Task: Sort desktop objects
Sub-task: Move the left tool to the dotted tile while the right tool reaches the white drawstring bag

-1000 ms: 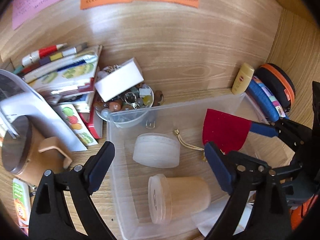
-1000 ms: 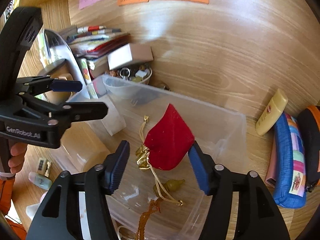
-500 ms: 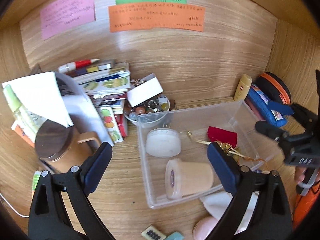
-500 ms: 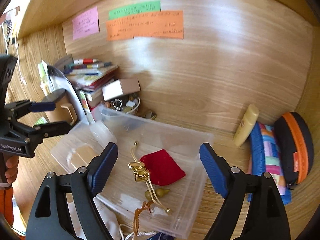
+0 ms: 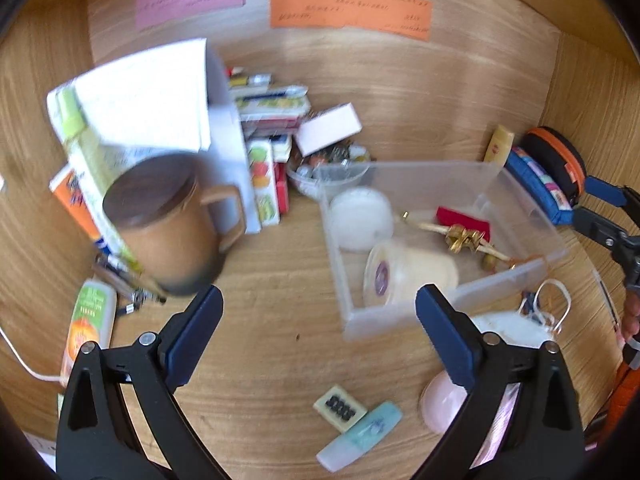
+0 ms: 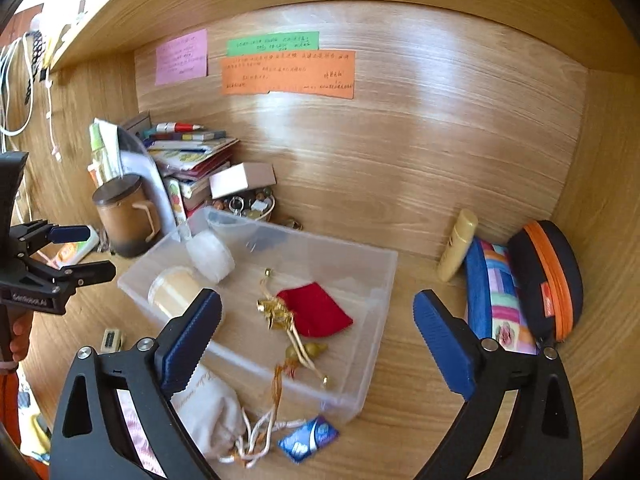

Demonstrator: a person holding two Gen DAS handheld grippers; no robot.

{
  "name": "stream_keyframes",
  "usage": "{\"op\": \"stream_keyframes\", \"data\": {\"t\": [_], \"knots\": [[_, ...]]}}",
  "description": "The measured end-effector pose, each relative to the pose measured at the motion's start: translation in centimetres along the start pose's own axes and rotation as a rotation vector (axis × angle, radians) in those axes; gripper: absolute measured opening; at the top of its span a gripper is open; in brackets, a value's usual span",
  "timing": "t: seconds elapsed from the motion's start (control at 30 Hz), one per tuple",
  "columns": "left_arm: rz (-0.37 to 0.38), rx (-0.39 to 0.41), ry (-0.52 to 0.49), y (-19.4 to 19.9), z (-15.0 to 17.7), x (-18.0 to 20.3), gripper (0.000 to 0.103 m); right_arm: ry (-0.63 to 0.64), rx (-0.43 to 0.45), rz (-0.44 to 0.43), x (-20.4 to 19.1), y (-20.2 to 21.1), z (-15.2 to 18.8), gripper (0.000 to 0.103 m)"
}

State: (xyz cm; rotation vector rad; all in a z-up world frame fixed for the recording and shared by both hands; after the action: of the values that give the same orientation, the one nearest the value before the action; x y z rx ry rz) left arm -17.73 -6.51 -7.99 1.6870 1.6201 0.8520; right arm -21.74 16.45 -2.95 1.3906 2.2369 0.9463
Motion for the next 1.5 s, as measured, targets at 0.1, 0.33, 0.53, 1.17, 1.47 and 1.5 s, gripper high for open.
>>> {"op": "stream_keyframes", "data": {"t": [0.1,0.33,0.53,1.17,1.47,1.5], "knots": [[-0.003,-0.029,0.018,-0.7,1.3,-0.7,0.098,0.010,-0.012,0.005,-0.7,0.5,1.3,0.096],[-0.004,-0.091,0.034,-2.5,4.1,-1.7,0.098,0.027,-0.049,-0.008,-2.5,0.7,3.7,0.096],[0.005,-0.113,0.020,-3.0,5.9,-1.6,0.098,0.012,-0.087,-0.076,-5.0,0.2,5.2,0.096],[0.057,-0.133,-0.001,-4.4,7.9,-1.2,0.098,0.001,-0.285,-0.152,-7.7,-4.3,9.5,0.096],[0.061,-0.142,-0.060,-4.0,7.9,-0.7,0.098,0.023,-0.321,-0.182,-7.8,-6.0,9.5,0.087],[0.055,-0.146,-0.070,-4.1,8.0,-0.7,0.098,0.020,-0.319,-0.192,-7.8,-6.0,9.4,0.085]]}}
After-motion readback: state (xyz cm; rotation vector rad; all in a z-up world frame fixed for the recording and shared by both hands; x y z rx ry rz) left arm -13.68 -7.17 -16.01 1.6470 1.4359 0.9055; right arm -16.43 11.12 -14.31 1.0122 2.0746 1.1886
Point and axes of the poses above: each gripper's, at about its wrist camera, not at the fingertips, and y roughly against the way its jaws point, x to its right, z to its underside, the point moved 9 cm from there along -y, roughly the way its jaws point, and after that the axes turned 9 degrees about -x, right-handed, at the moved point
